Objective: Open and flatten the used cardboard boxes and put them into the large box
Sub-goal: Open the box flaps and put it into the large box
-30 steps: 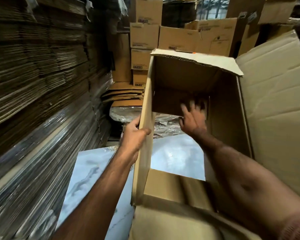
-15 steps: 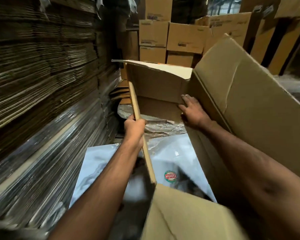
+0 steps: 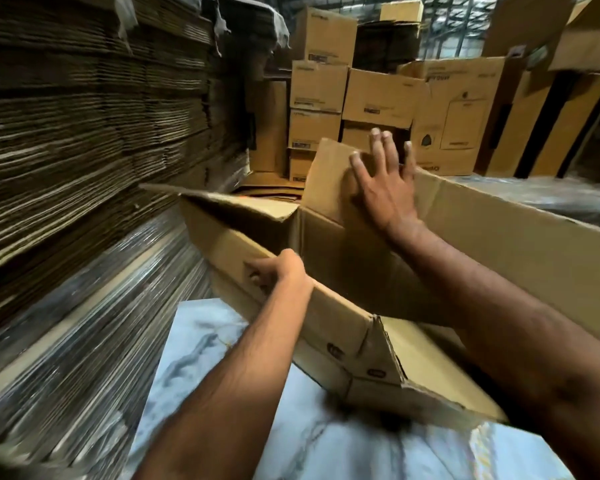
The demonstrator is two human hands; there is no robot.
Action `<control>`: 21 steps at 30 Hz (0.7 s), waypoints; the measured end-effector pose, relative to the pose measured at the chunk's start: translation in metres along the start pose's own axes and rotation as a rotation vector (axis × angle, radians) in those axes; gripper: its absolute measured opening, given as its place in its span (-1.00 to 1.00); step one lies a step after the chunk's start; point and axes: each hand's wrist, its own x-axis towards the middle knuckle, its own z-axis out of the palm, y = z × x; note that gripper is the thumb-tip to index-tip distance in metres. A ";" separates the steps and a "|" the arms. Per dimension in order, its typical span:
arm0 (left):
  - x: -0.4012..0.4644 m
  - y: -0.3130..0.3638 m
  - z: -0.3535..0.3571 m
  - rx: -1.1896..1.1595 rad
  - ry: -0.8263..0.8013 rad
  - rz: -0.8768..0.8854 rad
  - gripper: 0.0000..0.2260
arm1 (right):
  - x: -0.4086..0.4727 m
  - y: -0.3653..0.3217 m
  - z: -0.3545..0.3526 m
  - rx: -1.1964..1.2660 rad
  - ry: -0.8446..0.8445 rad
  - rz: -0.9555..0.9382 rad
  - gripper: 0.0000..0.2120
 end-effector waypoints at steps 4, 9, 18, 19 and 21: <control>0.003 -0.010 -0.009 -0.047 -0.017 -0.088 -0.36 | 0.012 0.004 -0.012 0.084 -0.228 0.165 -0.09; 0.037 -0.032 -0.001 -0.005 -0.238 -0.188 -0.22 | 0.004 -0.021 -0.015 0.200 -0.083 0.094 -0.42; 0.049 -0.097 -0.054 0.006 -0.214 -0.280 -0.05 | -0.021 -0.035 -0.006 0.234 0.031 0.144 -0.56; 0.052 -0.104 -0.060 -0.010 -0.330 -0.356 -0.01 | -0.026 -0.035 -0.002 0.243 0.034 0.149 -0.58; 0.044 -0.105 -0.068 -0.048 -0.505 -0.448 -0.13 | -0.037 -0.036 0.005 0.264 0.034 0.151 -0.62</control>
